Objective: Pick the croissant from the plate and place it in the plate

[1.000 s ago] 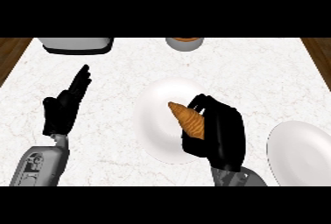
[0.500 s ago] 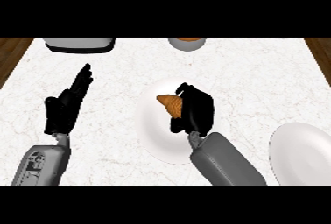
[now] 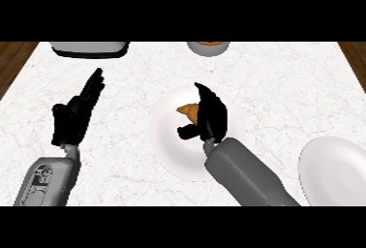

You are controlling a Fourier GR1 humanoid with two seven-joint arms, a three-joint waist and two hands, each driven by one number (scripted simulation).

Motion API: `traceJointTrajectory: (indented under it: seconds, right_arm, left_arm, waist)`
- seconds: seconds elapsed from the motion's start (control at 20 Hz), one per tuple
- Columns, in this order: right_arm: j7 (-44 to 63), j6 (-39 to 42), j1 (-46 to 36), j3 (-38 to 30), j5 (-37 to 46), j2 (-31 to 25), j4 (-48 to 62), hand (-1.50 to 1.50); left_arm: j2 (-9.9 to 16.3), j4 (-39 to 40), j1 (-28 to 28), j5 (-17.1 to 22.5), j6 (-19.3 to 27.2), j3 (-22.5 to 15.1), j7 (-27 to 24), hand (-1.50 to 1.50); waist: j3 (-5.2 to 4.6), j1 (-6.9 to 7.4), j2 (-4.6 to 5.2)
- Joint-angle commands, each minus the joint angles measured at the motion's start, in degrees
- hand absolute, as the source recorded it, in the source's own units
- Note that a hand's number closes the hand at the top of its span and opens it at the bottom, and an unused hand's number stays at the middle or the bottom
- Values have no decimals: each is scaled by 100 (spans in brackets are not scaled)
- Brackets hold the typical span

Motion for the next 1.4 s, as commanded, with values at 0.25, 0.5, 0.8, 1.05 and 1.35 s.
traceJointTrajectory:
  seconds: [0.25,0.5,0.8,1.05,1.35]
  right_arm:
    - [-924,-1699,597,-404,-737,5,-941,-150]
    - [-757,-2037,1525,-676,-480,-358,-2122,-150]
    - [-964,-1643,3175,-816,-698,-1340,-4264,-150]
    - [-1783,-1116,4486,-1189,-1982,-2416,-5552,-150]
    - [-3090,-620,4933,-1944,-2980,-2348,-5073,-150]
  left_arm:
    - [52,154,24,4,21,152,-67,0]
    - [308,164,79,180,-158,415,-7,0]
    - [148,156,188,24,-56,272,-66,0]
    - [105,-34,240,-19,-9,246,-6,0]
    - [149,-302,127,88,-222,288,323,0]
  waist:
    - [-2,-223,-47]
    - [-7,-379,-95]
    - [-7,-346,-81]
    - [-2,-320,-74]
    - [-3,-242,-57]
